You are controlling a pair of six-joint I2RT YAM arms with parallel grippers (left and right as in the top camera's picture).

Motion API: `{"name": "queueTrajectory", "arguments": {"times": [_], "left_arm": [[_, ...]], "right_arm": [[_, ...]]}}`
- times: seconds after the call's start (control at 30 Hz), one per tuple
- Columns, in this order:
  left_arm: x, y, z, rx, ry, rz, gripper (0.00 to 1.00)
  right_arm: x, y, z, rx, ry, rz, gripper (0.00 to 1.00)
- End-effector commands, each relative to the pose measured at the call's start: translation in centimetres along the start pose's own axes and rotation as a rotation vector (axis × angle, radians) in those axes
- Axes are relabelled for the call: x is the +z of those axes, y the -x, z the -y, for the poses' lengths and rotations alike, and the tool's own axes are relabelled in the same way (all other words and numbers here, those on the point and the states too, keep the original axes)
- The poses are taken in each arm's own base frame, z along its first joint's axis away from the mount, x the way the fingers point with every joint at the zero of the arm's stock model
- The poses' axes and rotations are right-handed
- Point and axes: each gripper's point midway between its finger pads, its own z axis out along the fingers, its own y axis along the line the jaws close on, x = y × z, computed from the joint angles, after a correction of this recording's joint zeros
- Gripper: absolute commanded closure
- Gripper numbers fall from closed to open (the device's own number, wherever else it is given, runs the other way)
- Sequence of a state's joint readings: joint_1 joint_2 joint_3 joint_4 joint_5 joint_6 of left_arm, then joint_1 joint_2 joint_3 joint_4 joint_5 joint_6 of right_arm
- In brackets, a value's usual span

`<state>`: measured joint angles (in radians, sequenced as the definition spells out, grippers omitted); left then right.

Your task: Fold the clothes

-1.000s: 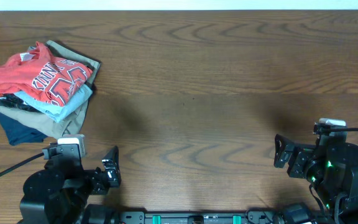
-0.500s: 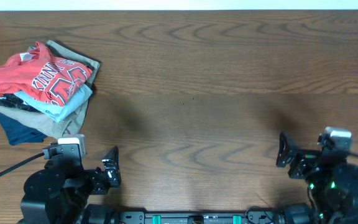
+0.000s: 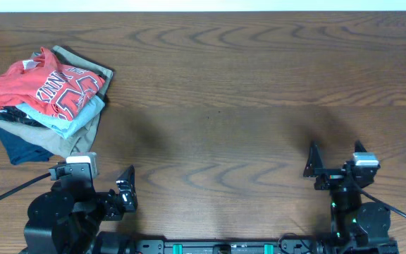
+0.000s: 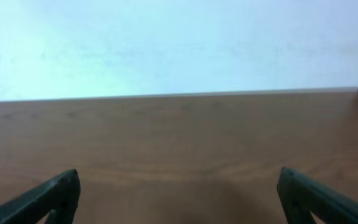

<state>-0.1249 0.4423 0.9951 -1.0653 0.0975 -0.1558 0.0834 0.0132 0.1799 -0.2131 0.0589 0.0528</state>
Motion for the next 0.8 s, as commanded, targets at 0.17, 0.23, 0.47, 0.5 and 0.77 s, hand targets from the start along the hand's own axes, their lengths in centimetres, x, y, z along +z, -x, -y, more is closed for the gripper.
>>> {"name": "queueTrajectory", "arguments": {"times": [0.17,0.23,0.47,0.5,0.77], "left_arm": [[-0.1,0.2,-0.1,0.013,0.008,0.009,0.02],[-0.1,0.2,-0.1,0.013,0.008,0.009,0.02],[-0.1,0.2,-0.1,0.013,0.008,0.009,0.02],[-0.1,0.2,-0.1,0.013,0.008,0.009,0.02],[-0.1,0.2,-0.1,0.013,0.008,0.009,0.02]], "right_arm": [[1.5,-3.6,0.3,-0.138,-0.005,0.019,0.01],[1.5,-4.9,0.0,-0.143,0.018,-0.03,0.01],[1.5,-4.9,0.1,-0.141,0.016,-0.032,0.01],[1.5,-4.9,0.2,-0.112,0.01,-0.031,0.01],[1.5,-4.8,0.9,-0.048,-0.018,-0.027,0.01]]}}
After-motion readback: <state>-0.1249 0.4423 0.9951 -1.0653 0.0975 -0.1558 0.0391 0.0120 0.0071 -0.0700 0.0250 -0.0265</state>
